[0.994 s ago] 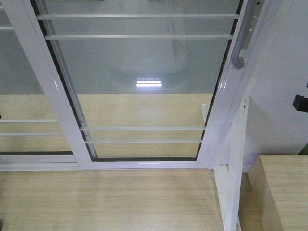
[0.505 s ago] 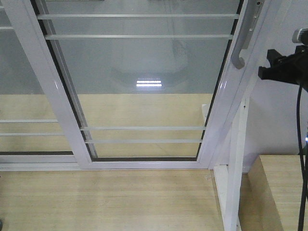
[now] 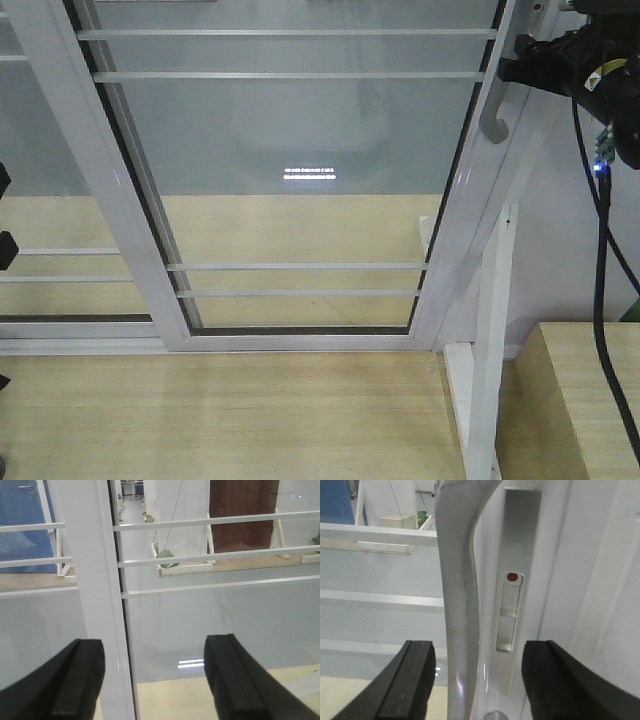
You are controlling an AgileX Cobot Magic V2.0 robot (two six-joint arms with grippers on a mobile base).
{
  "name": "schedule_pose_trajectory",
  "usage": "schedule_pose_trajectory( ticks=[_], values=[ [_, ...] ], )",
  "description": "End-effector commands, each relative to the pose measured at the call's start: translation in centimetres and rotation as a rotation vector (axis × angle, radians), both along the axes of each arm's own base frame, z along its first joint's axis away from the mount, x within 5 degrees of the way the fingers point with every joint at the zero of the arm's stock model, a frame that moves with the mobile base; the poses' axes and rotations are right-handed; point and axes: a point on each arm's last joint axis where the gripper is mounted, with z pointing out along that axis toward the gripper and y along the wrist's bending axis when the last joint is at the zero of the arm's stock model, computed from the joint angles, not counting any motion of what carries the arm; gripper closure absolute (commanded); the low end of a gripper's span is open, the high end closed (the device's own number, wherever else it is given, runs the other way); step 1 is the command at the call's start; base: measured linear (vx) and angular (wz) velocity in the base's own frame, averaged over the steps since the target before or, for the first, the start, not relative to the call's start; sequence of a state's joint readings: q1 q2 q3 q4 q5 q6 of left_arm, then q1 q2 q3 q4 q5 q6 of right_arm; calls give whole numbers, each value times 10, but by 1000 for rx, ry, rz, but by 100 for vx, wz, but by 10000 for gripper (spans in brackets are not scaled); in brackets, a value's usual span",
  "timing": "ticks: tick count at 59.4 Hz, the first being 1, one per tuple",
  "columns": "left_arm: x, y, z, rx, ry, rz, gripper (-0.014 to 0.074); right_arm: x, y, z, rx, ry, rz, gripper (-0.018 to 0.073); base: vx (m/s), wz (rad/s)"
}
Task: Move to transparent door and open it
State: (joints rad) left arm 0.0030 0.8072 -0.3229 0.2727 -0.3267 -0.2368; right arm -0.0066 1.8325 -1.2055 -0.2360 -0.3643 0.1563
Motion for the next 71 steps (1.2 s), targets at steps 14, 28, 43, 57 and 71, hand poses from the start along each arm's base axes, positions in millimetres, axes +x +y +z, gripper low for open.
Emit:
schedule_pose_trajectory(
  ticks=[14,28,43,57,71],
  values=[
    [2,-3,20,-19,-113,-23,55,36,6,31,1,-195,67,99,0,0],
    [2,-3,20,-19,-113,-23,55,56,13,25,32,-203,97,118,0,0],
    [2,-3,20,-19,-115,-24,55,65,57,31,6,-241,202,144,0,0],
    [2,-3,20,-20,-122,-26,55,63,95,33,0,-259,280,145,0,0],
    [2,-3,23,-22,-150,-33,55,59,112,33,-2,-268,313,145,0,-1]
  ],
)
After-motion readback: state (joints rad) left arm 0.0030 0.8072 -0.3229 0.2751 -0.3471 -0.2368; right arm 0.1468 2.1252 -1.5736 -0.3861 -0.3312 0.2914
